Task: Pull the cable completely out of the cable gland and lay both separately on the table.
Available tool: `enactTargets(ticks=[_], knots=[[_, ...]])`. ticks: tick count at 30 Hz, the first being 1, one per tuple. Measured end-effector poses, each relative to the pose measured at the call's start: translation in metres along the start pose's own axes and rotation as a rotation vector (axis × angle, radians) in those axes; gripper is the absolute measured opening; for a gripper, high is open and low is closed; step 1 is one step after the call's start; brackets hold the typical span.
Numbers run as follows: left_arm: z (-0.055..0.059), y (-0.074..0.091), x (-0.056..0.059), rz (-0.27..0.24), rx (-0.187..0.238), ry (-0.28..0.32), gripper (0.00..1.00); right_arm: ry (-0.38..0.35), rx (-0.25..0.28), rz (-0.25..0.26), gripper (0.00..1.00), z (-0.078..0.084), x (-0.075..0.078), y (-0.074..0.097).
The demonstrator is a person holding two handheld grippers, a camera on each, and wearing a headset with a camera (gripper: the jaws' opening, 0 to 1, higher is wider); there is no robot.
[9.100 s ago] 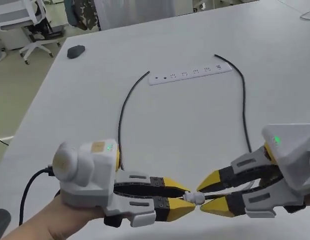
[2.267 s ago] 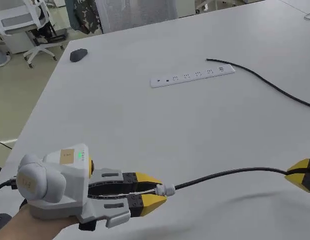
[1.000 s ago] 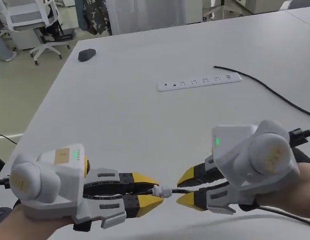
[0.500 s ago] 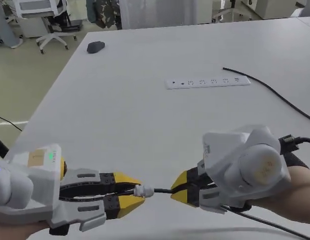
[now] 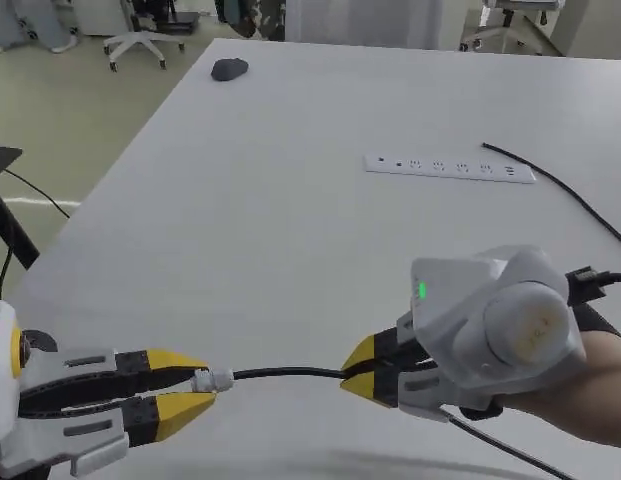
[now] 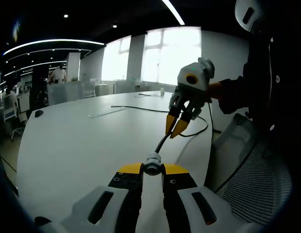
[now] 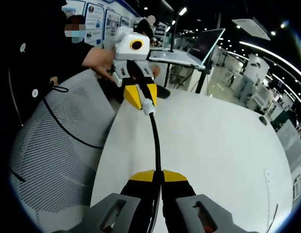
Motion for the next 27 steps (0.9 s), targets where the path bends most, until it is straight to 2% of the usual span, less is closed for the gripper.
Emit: enactTargets(ticks=[4,7,8,12,15,16,17,20,22,23,25,27], knots=[[0.009,0.011,-0.003,-0.041,0.021,0.025,0.15,0.025,-0.03,-0.018,0.0,-0.006,0.005,-0.015],[0.013,0.025,-0.01,-0.104,0.054,0.054,0.15,0.038,-0.068,-0.015,0.0,-0.003,0.011,-0.019],[0.016,0.032,-0.012,-0.114,0.066,0.068,0.15,0.035,-0.066,-0.015,0.0,-0.004,0.014,-0.02],[0.031,0.045,-0.015,-0.157,0.062,0.092,0.15,0.019,-0.069,-0.011,0.0,-0.009,0.022,-0.028],[0.041,0.051,-0.016,-0.198,0.075,0.122,0.15,-0.026,-0.051,-0.004,0.0,-0.015,0.026,-0.038],[0.045,0.051,-0.015,-0.206,0.082,0.139,0.15,-0.093,-0.036,0.011,0.0,-0.019,0.028,-0.044],[0.048,0.051,-0.015,-0.212,0.084,0.145,0.15,-0.118,-0.026,0.004,0.0,-0.022,0.029,-0.048],[0.058,0.051,-0.015,-0.234,0.075,0.164,0.15,-0.132,-0.01,0.008,0.0,-0.029,0.033,-0.062],[0.066,0.052,-0.017,-0.262,0.053,0.17,0.15,-0.074,0.023,0.029,0.0,-0.033,0.037,-0.074],[0.072,0.053,-0.019,-0.289,0.044,0.162,0.15,-0.073,0.019,0.042,0.0,-0.033,0.038,-0.08],[0.08,0.053,-0.021,-0.31,0.043,0.182,0.15,-0.088,0.028,0.062,0.0,-0.035,0.042,-0.088],[0.086,0.053,-0.021,-0.318,0.044,0.182,0.15,-0.136,0.056,0.088,0.0,-0.038,0.047,-0.099]])
Point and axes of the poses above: the centre of the closed fingertips' face, and the gripper's own axes: y roughly backward along the fingers, x roughly to its right, z roughly out of its underside, the point moved 8 cm from there along y, roughly backward along the fingers, and after that the axes turned 7 degrees about x, right-handed, at the moved point
